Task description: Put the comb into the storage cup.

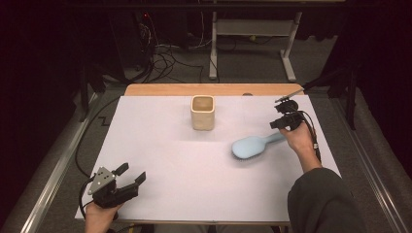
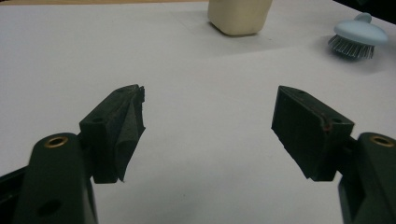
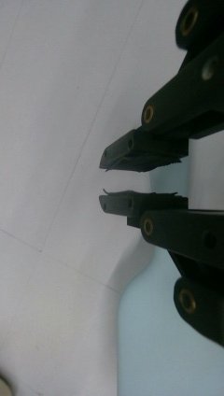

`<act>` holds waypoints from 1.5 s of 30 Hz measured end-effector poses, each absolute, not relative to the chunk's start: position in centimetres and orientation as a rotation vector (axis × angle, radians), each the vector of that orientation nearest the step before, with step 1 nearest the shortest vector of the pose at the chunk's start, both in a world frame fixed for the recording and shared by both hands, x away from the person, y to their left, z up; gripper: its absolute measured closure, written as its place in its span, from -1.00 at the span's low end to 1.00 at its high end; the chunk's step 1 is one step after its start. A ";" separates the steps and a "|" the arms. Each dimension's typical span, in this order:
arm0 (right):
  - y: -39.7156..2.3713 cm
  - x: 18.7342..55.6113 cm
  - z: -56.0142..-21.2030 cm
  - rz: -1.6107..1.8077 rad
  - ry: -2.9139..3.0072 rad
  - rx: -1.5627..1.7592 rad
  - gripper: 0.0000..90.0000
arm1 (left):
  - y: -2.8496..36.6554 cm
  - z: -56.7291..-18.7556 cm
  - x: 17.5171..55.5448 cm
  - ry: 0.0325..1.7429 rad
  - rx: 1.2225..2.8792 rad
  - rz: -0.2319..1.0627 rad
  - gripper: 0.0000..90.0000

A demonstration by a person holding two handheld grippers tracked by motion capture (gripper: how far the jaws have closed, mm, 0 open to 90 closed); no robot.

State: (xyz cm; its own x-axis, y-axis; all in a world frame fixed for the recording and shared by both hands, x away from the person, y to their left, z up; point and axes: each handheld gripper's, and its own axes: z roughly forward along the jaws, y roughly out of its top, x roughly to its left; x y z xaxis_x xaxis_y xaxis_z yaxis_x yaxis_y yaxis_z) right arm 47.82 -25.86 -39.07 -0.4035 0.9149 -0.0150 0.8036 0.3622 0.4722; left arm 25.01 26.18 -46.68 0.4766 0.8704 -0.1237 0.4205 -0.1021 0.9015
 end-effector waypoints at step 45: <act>-24.6 48.6 -41.7 0.321 2.501 1.513 1.00 | 26.1 -46.7 24.9 1.102 1.721 0.550 -0.41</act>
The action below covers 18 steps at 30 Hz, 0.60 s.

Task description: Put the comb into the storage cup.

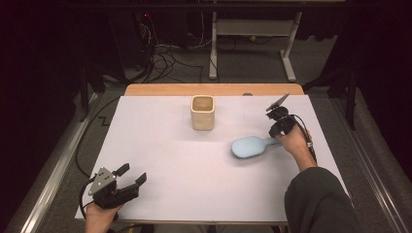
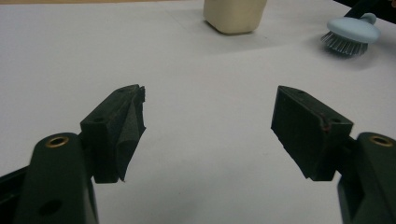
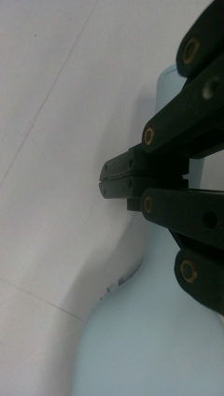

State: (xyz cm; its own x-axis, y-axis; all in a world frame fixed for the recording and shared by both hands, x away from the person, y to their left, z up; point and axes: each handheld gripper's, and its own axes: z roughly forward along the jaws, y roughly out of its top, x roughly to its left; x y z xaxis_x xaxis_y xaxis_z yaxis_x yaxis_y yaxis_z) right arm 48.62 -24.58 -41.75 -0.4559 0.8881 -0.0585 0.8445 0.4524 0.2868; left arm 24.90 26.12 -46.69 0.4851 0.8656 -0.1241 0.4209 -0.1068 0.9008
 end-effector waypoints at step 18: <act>-26.1 45.9 -41.8 0.411 2.530 1.524 1.00 | 25.9 -46.7 25.1 1.105 1.729 0.545 -0.41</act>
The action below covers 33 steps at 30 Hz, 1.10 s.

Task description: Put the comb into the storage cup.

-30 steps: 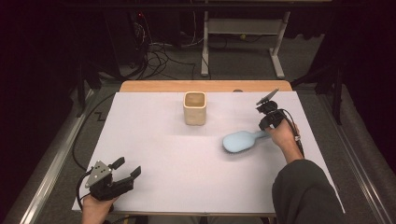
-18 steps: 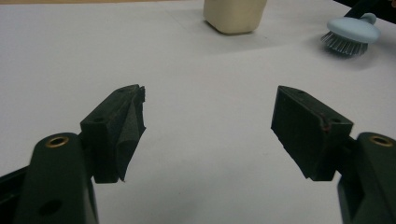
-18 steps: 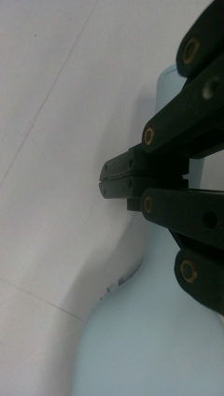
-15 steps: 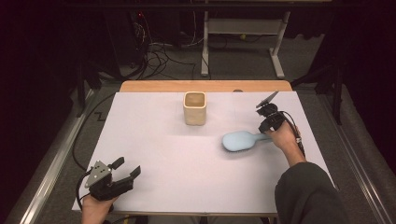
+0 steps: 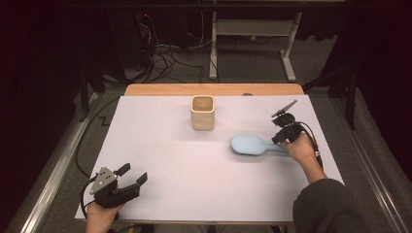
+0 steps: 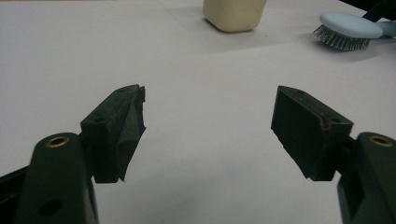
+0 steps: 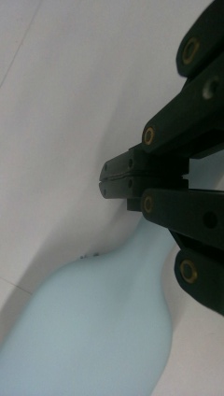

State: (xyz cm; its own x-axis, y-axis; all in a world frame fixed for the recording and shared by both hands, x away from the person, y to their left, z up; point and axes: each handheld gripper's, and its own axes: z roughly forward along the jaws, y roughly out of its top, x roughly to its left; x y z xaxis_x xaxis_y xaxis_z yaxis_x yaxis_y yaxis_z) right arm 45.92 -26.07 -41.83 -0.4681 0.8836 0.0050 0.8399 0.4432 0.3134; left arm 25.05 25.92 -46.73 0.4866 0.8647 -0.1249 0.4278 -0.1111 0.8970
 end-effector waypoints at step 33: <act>-26.2 42.9 -42.1 0.460 2.588 1.486 1.00 | 25.9 -46.7 25.0 1.105 1.721 0.554 -0.40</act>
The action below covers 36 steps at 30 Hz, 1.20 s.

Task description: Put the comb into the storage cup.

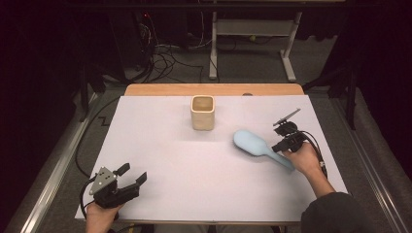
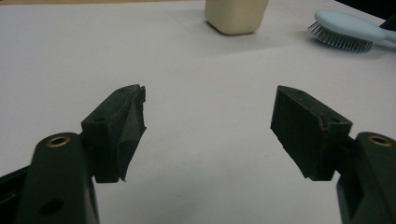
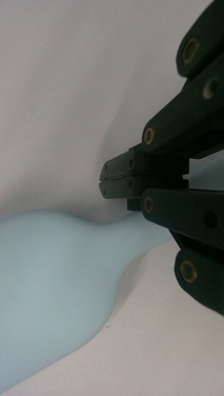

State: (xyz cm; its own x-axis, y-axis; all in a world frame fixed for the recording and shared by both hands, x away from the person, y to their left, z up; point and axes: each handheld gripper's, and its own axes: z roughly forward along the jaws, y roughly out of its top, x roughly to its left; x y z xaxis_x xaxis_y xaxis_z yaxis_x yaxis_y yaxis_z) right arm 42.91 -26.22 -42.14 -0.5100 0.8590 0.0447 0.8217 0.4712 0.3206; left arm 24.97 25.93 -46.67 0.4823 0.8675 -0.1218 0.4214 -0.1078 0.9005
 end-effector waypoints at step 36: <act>-25.2 40.0 -42.4 0.540 2.600 1.447 1.00 | 26.0 -46.6 24.9 1.101 1.713 0.553 -0.41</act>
